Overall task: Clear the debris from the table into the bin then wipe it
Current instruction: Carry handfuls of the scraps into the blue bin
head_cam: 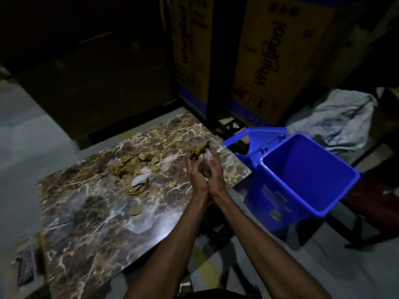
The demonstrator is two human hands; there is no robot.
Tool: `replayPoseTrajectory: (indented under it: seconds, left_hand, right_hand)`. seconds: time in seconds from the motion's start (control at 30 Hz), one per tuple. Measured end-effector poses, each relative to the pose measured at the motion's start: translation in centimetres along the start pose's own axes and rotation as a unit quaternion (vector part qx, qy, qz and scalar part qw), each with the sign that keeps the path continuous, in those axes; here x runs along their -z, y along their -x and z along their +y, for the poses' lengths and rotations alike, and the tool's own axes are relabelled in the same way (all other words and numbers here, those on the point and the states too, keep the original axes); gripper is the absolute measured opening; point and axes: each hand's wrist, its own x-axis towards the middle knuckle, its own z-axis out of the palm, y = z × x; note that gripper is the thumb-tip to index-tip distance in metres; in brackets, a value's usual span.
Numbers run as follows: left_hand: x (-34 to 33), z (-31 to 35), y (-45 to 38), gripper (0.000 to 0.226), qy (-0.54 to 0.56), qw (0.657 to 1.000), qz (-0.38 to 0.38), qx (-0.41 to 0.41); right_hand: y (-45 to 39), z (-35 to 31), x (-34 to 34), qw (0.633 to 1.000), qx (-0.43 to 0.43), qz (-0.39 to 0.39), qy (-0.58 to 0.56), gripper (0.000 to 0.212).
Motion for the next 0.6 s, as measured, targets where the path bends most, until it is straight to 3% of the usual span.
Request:
replayPoseTrajectory:
  seconds: [0.3,0.47,0.6]
  left_hand:
    - [-14.6,-10.2,9.0,0.041,-0.005,0.996,-0.076,0.043]
    - [-20.9,-16.3,13.4,0.043,0.004,0.993,-0.096,0.066]
    - [-25.5,-20.4,14.7,0.042,0.025,0.987,-0.104,0.122]
  right_hand:
    - [-0.2,-3.0,19.8,0.994,0.000,0.094,-0.053,0.036]
    - [0.3,-3.7,29.0,0.988,-0.006,0.145,-0.057,0.056]
    - [-1.1,-3.9,35.1,0.981,-0.022,0.181,-0.061,0.040]
